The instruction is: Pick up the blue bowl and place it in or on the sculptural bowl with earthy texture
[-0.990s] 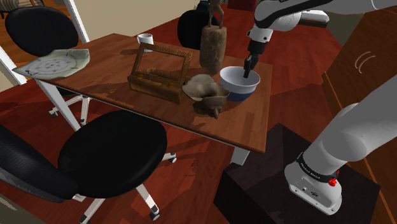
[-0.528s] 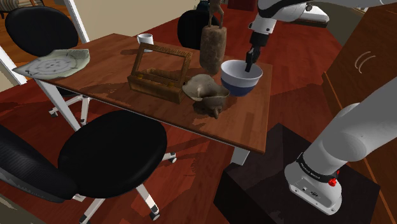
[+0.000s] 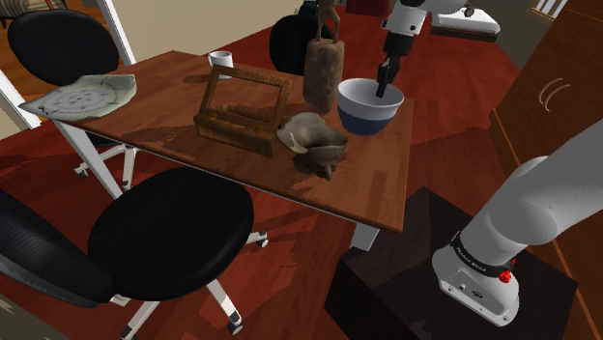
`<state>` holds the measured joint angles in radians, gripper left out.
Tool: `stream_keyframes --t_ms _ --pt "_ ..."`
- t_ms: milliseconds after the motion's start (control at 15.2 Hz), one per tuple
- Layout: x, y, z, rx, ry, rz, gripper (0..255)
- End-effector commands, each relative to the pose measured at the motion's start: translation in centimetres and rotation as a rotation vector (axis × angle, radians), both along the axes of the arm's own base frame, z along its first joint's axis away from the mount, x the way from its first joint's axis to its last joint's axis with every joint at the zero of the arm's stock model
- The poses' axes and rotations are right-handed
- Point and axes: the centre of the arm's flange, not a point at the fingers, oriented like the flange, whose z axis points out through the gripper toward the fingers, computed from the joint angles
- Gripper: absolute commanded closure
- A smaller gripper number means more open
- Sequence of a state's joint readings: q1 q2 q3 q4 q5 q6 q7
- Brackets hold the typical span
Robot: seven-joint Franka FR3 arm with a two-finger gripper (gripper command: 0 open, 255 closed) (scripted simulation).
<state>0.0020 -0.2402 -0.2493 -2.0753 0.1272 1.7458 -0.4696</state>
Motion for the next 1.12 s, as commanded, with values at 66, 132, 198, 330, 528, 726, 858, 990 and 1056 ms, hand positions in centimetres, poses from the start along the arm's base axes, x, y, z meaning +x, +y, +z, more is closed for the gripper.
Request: stream_keyframes --t_ms 66,132,198,330,528,726,858,990,1056 --pt "0.1 0.0 1.7 0.000 0.000 0.000 255" --pt "0.1 0.0 2.2 0.000 0.000 0.000 255" --pt "0.1 0.0 2.8 0.000 0.000 0.000 255" --pt "0.1 0.0 3.8 0.000 0.000 0.000 255" --pt "0.1 0.0 5.4 0.000 0.000 0.000 255" --pt "0.1 0.0 7.0 0.000 0.000 0.000 255" --pt "0.1 0.0 8.0 0.000 0.000 0.000 255" --pt "0.1 0.0 9.1 0.000 0.000 0.000 255" --pt "0.1 0.0 9.6 0.000 0.000 0.000 255"
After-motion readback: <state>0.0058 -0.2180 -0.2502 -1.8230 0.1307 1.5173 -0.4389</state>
